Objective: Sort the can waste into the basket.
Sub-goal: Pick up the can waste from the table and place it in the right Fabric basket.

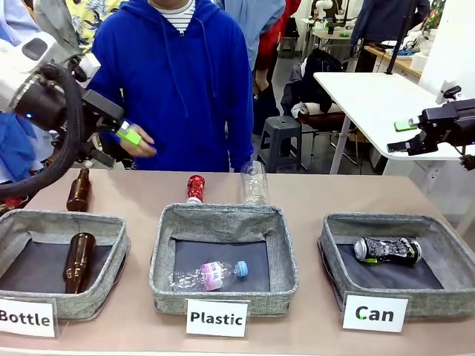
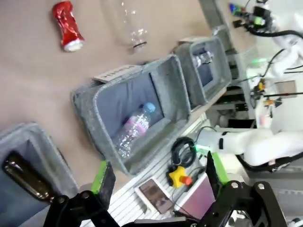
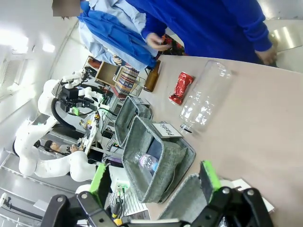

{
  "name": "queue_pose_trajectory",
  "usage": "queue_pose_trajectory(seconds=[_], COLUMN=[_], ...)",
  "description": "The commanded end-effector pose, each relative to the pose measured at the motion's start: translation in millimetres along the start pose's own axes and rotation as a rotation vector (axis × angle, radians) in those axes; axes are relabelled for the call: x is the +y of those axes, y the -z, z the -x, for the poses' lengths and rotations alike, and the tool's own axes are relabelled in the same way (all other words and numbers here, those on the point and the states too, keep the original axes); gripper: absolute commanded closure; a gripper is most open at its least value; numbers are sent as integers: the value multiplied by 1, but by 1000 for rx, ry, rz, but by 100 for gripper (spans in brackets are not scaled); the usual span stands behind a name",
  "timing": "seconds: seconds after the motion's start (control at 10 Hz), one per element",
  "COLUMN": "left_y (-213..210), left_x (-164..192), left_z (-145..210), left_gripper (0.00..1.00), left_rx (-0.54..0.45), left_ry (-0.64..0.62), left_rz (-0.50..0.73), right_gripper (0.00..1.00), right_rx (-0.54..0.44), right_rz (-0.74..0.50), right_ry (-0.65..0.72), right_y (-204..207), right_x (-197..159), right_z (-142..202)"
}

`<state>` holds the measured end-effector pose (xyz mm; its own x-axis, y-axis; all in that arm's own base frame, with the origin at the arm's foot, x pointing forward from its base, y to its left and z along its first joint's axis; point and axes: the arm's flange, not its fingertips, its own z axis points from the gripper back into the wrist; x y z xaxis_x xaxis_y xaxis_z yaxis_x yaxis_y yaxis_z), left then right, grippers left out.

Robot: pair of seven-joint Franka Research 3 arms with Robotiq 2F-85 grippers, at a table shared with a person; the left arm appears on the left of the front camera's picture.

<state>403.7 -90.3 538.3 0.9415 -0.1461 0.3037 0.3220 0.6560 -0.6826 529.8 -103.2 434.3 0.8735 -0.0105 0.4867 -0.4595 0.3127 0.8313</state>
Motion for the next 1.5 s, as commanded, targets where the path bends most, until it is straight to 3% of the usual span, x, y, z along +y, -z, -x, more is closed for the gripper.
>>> queue_pose_trajectory(seconds=[0.0, 0.2, 0.4, 0.6, 0.7, 1.0, 1.4], left_y=[-95, -195, -271, -326, -338, -331, -290], left_x=[35, 85, 142, 197, 210, 215, 201], left_z=[20, 77, 132, 173, 188, 183, 95], left_gripper=[0, 0, 0, 0, 0, 0, 0], left_rx=[-37, -161, -358, -562, -613, -575, -340], left_ry=[-26, -51, -130, -324, -350, -346, -384], left_rz=[212, 402, 503, 521, 542, 530, 400], right_gripper=[0, 0, 0, 0, 0, 0, 0], right_rx=[3, 3, 3, 3, 3, 3, 3], right_rz=[18, 18, 18, 18, 18, 18, 18], right_ry=[-20, -20, -20, -20, -20, -20, -20], right_y=[0, 0, 0, 0, 0, 0, 0], right_x=[3, 3, 3, 3, 3, 3, 3], right_z=[-1, -1, -1, -1, -1, -1, -1])
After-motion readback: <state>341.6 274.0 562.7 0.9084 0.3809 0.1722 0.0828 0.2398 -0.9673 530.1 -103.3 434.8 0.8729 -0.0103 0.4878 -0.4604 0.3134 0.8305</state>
